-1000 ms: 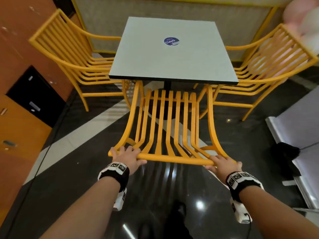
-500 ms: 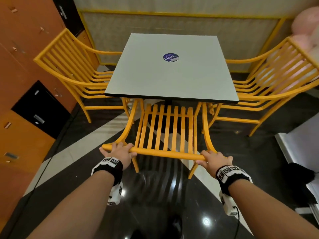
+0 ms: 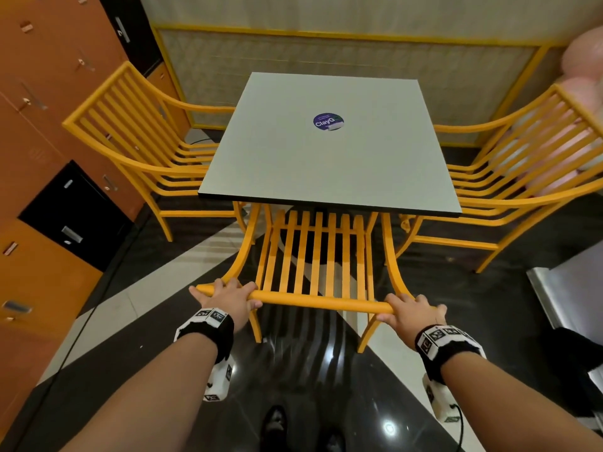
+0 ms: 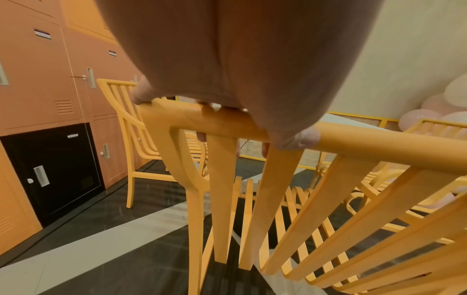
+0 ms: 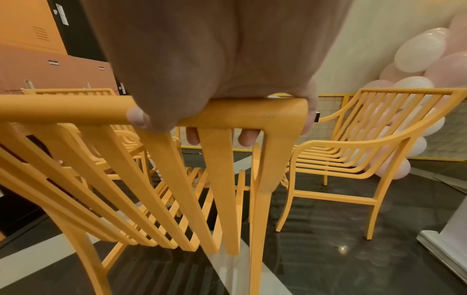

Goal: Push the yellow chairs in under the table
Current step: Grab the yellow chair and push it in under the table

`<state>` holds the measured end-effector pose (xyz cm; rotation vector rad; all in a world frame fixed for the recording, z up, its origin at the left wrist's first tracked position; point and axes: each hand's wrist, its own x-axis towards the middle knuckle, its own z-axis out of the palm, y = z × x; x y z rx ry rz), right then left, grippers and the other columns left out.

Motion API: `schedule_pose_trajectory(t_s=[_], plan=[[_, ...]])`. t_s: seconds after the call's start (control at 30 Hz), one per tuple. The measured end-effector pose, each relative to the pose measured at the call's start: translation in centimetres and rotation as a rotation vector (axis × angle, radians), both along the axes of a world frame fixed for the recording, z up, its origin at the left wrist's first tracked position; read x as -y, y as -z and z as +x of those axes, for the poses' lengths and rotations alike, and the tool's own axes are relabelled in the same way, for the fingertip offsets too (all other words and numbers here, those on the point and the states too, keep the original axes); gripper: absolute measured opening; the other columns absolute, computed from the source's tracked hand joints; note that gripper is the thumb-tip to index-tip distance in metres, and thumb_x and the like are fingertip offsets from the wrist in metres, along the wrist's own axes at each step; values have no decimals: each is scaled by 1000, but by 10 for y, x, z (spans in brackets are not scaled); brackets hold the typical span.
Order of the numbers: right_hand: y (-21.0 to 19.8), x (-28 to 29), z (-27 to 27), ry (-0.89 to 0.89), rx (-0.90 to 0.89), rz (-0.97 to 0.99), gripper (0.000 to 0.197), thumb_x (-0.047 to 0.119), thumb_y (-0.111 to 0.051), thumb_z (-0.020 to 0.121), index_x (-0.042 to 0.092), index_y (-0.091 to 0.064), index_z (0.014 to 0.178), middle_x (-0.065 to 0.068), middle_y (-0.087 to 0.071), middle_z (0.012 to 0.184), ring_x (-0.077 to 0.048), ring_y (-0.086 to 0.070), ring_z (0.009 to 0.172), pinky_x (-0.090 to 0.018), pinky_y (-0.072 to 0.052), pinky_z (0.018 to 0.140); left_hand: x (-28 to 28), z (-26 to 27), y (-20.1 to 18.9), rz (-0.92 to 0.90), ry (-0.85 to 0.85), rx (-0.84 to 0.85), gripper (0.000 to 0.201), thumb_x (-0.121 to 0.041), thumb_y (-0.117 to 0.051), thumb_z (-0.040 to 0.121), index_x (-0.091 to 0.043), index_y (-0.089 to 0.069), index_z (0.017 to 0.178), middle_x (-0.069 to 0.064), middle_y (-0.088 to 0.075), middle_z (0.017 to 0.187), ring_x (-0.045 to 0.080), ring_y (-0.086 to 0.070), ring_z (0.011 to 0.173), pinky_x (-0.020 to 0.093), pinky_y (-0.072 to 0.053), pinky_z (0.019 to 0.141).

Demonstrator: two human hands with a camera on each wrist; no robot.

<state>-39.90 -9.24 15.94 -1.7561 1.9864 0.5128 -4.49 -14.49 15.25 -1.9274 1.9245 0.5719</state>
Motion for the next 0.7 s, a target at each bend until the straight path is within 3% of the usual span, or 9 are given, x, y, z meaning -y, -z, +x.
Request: schedule_pose_trajectory(t_s=[0.1,0.2,0.47,0.6,0.7], plan=[[1,13,6,53,-39,-30,46,69,-27,90,39,-45,121,7,-53,133,-28,-42,128,-64,-35,99,15,-1,-1,-6,-10,-33,31,-52,-35,98,-45,-47,125,0,-43,146,36,-23,145,82,-7,103],[1,32,8,110,-73,-29,40,65,-33,92,39,-49,118,4,-52,135,-32,-38,131,-66,-34,101,32,-6,-2,-16,-11,-61,30,-51,-38,98,-45,-50,124,1,-45,144,36,-24,144,82,-5,103],[4,74,8,213,-73,20,36,55,-45,95,49,-45,131,3,-45,146,-35,-27,141,-75,-20,106,68,-8,3,-56,19,-63,35,-54,-37,97,-46,-46,129,3,-44,145,36,-24,143,84,-4,102],[-5,76,17,280,-67,78,41,53,-50,94,50,-43,135,3,-40,152,-36,-18,146,-74,-19,109,61,-6,8,-89,29,-86,35,-56,-36,96,-46,-47,128,3,-46,144,36,-26,143,84,-3,102],[-7,73,22,303,-62,71,40,52,-50,94,50,-44,134,2,-42,150,-35,-20,145,-72,-22,108,58,-3,12,-97,31,-97,36,-57,-36,96,-48,-47,129,2,-46,143,36,-26,143,84,-2,102]])
